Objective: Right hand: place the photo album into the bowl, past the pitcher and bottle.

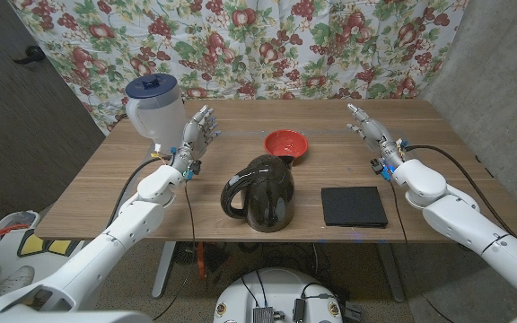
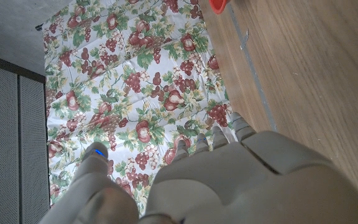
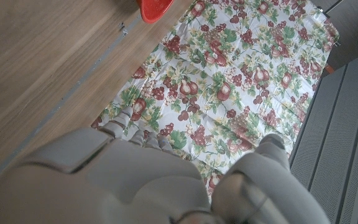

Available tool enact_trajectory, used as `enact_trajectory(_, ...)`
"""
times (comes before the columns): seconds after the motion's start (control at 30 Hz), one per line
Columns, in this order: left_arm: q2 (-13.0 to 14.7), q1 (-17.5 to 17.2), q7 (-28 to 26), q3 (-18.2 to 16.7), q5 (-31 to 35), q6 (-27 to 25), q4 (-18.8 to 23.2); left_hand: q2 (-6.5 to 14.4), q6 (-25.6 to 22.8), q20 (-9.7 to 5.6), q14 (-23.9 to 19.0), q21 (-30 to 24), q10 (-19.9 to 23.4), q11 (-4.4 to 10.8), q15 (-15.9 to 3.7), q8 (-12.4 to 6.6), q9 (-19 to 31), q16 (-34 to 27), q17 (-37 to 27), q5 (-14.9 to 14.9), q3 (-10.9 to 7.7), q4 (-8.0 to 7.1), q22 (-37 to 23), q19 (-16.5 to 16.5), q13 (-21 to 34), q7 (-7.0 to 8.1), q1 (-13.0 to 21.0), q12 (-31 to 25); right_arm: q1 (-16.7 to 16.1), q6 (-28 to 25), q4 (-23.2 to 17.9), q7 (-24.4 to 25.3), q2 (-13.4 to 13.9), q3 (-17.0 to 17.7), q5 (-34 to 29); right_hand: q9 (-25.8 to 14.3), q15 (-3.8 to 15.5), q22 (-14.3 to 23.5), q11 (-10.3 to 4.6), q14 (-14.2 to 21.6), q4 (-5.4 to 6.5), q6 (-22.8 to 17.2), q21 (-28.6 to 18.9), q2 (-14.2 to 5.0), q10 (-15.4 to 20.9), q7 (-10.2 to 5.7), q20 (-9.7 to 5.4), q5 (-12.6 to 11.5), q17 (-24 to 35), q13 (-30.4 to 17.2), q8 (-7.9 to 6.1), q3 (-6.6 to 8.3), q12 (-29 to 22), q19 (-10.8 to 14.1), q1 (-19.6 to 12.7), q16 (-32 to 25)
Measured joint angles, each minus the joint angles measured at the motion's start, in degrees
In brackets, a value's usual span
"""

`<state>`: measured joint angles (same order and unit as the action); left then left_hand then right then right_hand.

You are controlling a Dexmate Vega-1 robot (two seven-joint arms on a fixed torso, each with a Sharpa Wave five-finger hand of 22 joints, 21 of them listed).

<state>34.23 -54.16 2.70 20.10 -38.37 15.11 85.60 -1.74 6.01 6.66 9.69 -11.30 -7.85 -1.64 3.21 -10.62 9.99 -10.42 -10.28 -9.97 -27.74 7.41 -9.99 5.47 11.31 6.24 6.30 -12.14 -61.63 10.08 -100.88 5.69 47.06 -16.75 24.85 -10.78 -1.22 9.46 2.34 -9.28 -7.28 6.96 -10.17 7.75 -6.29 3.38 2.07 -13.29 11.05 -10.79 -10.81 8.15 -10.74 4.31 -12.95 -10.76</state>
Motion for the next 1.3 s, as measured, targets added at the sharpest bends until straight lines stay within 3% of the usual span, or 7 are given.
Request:
enact_trajectory(1.1,0.58,-0.46,1.03,1.05,0.50,-0.51,1.79,0.00,-0.33,0.00,0.00,0.00,0.00,0.00,0.00,0.00,0.00,0.00,0.00,0.00,-0.24,0.25,0.00,0.00,0.00,-0.33,0.00,0.00,-6.40,-4.41,-9.00,2.11,6.97,3.23,-7.30,0.00,0.41,0.00,-0.72,-0.41,0.01,0.41,0.00,-0.33,-0.71,-0.84,-0.01,-0.45,0.00,0.00,0.00,0.00,0.00,-0.61,-0.92,0.00)
enact_trajectory(1.3,0.47,-0.29,1.12,1.19,0.55,-0.51,1.56,0.31,-0.33,0.00,0.00,0.00,0.00,0.00,0.00,0.00,0.00,0.00,0.00,0.00,-0.24,0.24,0.00,0.00,0.00,-0.33,0.31,0.00,-6.86,-5.04,-9.99,2.05,8.09,3.78,-8.59,0.00,-0.12,0.00,0.00,-0.48,-0.23,0.63,0.00,-0.16,-1.44,-0.62,1.24,-0.71,0.00,0.00,0.00,-0.24,0.00,-1.41,-1.51,0.00)
